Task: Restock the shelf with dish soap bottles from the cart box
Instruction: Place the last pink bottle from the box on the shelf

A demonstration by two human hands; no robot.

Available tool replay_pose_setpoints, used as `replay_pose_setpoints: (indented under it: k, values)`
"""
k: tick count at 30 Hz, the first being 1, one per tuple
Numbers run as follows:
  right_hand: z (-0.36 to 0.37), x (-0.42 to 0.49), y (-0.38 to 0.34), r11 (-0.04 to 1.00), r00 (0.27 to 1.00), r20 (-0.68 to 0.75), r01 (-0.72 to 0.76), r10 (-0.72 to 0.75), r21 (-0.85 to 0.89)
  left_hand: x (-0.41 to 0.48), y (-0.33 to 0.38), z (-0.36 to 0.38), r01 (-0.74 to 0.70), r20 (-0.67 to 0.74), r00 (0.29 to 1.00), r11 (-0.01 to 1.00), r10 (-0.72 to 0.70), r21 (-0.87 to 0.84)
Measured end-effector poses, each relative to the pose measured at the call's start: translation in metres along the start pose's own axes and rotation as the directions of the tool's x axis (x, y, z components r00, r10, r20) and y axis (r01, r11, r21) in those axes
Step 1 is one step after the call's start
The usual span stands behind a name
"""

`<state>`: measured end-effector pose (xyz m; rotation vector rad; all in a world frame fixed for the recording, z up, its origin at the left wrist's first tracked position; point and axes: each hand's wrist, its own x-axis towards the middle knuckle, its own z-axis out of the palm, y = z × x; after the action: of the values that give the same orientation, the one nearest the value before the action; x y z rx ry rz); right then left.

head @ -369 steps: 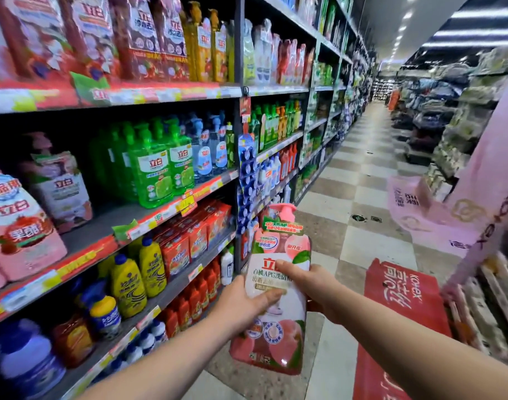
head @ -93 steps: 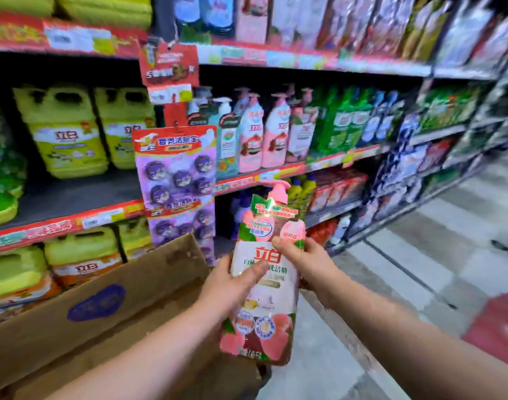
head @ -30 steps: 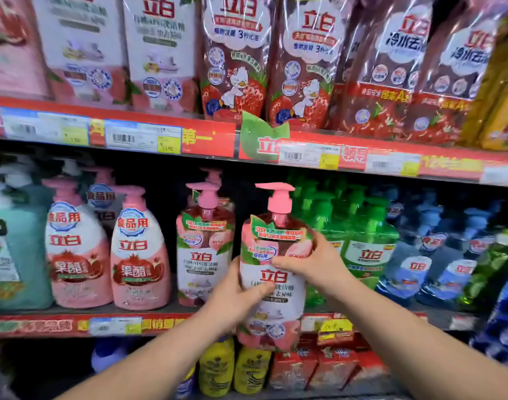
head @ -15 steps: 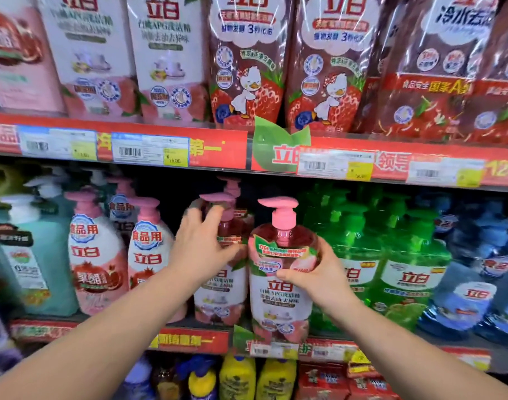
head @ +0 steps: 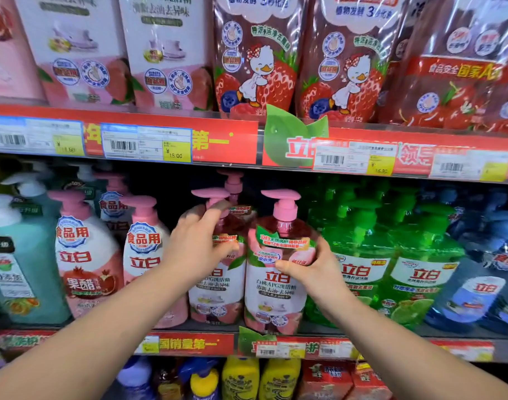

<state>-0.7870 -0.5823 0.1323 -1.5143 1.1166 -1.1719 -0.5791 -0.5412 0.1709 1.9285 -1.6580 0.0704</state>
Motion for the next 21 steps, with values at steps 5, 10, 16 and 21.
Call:
replay_pose_setpoints:
  k: [5, 10, 16, 21]
  values:
    - [0.001, 0.007, 0.004, 0.993, 0.995, 0.007, -0.101, 0.101, 0.067, -0.001, 0.001, 0.005, -0.012, -0.047, 0.999, 0.999, 0.010, -0.048]
    - [0.005, 0.012, 0.006, 0.985, 0.991, -0.004, -0.133, 0.134, 0.114, -0.001, 0.001, 0.006, -0.025, -0.064, 0.998, 0.998, 0.020, -0.066]
    - [0.005, 0.013, 0.005, 0.991, 0.993, 0.007, -0.118, 0.117, 0.056, -0.001, -0.001, 0.006, -0.025, -0.048, 0.999, 0.998, 0.022, -0.061]
    - [0.002, 0.011, 0.005, 0.992, 0.992, 0.035, -0.122, 0.121, 0.018, -0.001, 0.000, 0.007, -0.026, -0.047, 0.999, 0.999, 0.025, -0.032]
